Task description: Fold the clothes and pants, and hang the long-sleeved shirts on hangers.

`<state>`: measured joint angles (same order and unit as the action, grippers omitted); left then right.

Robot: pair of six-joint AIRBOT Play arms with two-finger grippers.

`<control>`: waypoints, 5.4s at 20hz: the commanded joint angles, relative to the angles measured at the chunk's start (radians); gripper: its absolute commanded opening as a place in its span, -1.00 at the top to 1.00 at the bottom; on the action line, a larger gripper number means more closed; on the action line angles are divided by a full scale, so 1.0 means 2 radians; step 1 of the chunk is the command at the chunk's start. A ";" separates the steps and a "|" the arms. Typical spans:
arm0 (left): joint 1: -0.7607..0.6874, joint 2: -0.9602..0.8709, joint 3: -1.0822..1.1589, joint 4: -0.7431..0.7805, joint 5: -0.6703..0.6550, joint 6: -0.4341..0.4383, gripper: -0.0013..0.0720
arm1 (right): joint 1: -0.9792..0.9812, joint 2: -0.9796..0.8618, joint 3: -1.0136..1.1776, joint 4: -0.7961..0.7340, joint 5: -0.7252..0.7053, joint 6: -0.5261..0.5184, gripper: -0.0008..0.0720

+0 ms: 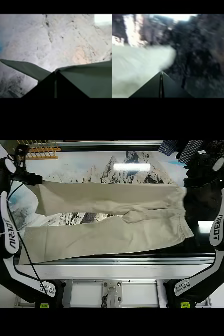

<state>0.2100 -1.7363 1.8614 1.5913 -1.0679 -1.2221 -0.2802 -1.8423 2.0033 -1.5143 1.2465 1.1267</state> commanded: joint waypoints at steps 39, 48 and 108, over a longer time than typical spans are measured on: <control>-0.009 0.143 -0.249 0.002 0.133 0.001 0.96 | -0.061 -0.063 -0.103 0.093 0.042 0.158 0.93; -0.053 0.143 -0.249 0.002 0.144 0.001 0.96 | -0.068 0.091 -0.249 -0.055 0.096 0.160 0.93; -0.056 0.142 -0.249 0.001 0.132 0.001 0.96 | -0.014 -0.088 -0.100 0.126 0.009 -0.038 -0.15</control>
<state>0.0975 -1.4521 1.3628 1.5940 -0.8047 -1.2201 -0.3107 -2.0121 1.8030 -1.2713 1.2686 1.0504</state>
